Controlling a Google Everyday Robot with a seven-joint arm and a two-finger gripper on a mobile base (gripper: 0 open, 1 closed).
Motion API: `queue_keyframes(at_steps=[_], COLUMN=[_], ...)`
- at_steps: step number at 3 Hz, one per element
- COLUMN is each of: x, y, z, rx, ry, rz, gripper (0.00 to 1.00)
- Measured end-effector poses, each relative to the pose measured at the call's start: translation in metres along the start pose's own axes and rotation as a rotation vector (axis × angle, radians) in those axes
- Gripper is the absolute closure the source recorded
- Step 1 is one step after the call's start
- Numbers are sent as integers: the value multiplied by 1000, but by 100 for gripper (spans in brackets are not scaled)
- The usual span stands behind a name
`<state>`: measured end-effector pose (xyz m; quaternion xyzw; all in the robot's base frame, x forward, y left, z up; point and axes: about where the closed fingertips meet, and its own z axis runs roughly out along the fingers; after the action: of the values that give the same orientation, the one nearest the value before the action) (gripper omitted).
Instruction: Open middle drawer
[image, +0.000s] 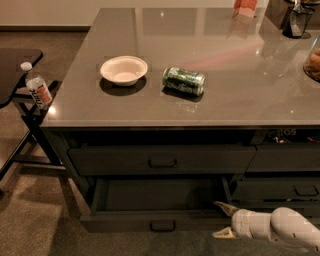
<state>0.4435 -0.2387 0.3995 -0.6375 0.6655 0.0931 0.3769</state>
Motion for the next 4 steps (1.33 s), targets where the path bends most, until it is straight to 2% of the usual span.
queue_keyframes(at_steps=[2, 3, 4], x=[-5, -11, -14], y=[-1, 13, 11], z=[-6, -3, -6], rx=[-3, -24, -24], ry=[-1, -21, -21], rz=[-1, -10, -10], gripper=[86, 100, 100])
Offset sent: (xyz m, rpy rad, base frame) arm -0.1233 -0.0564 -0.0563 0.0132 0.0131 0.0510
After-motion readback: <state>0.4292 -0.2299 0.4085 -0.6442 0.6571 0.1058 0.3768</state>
